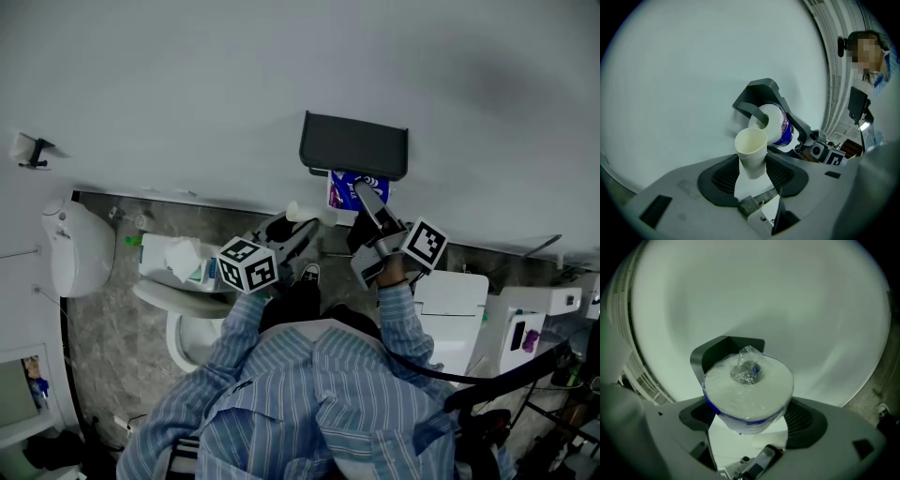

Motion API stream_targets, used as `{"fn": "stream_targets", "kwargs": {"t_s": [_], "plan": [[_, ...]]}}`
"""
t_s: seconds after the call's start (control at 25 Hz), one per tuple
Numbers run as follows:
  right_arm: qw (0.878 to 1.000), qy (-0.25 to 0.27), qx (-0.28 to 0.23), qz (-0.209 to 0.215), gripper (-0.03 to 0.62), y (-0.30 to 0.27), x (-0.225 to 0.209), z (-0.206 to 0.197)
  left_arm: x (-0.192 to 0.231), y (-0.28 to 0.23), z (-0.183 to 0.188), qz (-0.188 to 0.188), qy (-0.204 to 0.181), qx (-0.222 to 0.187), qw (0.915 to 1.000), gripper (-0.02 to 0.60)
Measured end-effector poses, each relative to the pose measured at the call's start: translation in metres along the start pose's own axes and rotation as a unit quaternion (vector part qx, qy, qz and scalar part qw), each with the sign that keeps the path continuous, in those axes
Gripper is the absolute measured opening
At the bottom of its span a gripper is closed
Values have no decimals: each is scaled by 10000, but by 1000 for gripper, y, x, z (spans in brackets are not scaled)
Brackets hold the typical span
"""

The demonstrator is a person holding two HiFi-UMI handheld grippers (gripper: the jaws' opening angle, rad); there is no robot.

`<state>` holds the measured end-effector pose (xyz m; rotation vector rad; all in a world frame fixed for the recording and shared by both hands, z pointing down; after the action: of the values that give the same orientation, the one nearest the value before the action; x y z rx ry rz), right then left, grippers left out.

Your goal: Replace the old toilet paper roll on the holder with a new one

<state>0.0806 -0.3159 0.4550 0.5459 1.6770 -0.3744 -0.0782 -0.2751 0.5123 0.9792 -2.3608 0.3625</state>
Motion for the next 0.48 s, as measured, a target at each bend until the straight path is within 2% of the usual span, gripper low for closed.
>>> {"fn": "stream_targets", "kwargs": {"t_s": [0.32, 0.48], "plan": [[9997, 6, 242, -1, 452, -7, 0, -8, 5, 10, 6, 154, -2, -141, 9998, 181], [9994, -279, 187, 26, 451, -13, -6, -3, 7, 13, 8, 209, 6, -209, 9996, 181]]}}
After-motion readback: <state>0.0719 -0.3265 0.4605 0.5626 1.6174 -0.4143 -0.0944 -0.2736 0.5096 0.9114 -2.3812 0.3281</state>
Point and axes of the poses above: the fingertips, and each gripper's own axes: y backward along the fingers, x to its left, z out of its top, the point moved 5 cm from there along y, backward along the fingers, and after that the axes turned 9 degrees about -x, right-handed, at the moved point
